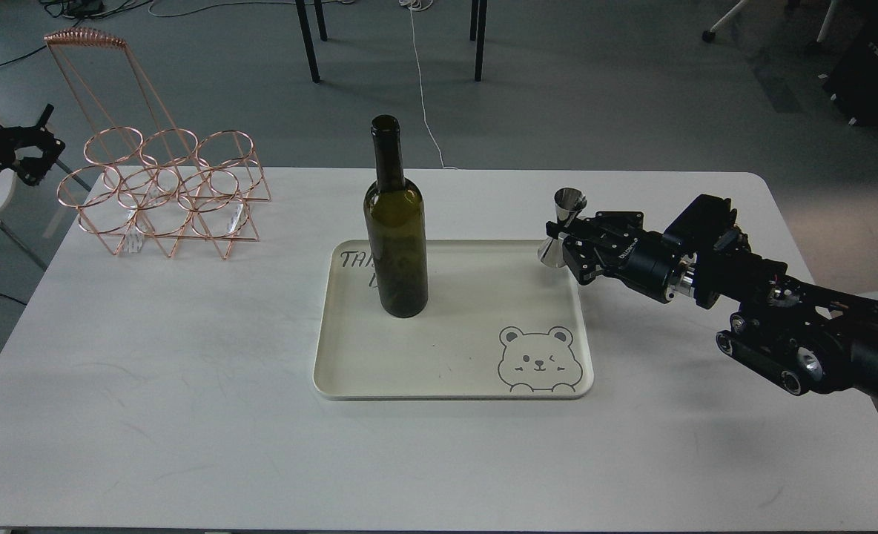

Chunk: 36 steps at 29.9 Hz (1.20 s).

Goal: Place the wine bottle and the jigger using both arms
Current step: 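Lift the jigger with the right gripper and carry it off the tray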

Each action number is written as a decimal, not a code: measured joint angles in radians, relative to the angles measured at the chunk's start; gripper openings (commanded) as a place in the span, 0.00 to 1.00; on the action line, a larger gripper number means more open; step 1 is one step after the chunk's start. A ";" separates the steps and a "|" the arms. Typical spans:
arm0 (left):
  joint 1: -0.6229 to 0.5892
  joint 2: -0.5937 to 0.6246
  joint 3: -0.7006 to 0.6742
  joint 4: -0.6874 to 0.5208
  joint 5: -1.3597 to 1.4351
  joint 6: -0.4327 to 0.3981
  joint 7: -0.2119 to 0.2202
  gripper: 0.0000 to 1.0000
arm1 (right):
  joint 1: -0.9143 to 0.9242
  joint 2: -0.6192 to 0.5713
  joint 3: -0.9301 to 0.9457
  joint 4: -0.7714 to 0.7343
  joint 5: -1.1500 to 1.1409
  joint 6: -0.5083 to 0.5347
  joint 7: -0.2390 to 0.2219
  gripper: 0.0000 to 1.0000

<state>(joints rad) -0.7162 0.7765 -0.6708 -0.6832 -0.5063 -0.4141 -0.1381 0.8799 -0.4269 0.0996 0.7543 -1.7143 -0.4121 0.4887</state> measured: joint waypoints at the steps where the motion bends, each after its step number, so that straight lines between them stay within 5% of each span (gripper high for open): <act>1: 0.000 0.004 0.000 -0.001 0.000 0.000 0.000 0.98 | -0.002 -0.025 0.008 0.015 0.000 -0.002 0.000 0.07; 12: 0.000 0.027 0.000 -0.003 0.006 -0.002 0.001 0.98 | -0.106 -0.234 0.019 0.054 0.049 -0.056 -0.008 0.08; 36: -0.004 0.028 -0.001 -0.032 0.006 0.007 -0.003 0.98 | -0.255 -0.254 -0.001 0.010 0.147 -0.077 -0.008 0.20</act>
<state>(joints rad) -0.7205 0.8045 -0.6718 -0.7148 -0.5000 -0.4070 -0.1409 0.6249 -0.6810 0.0982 0.7646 -1.5676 -0.4888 0.4808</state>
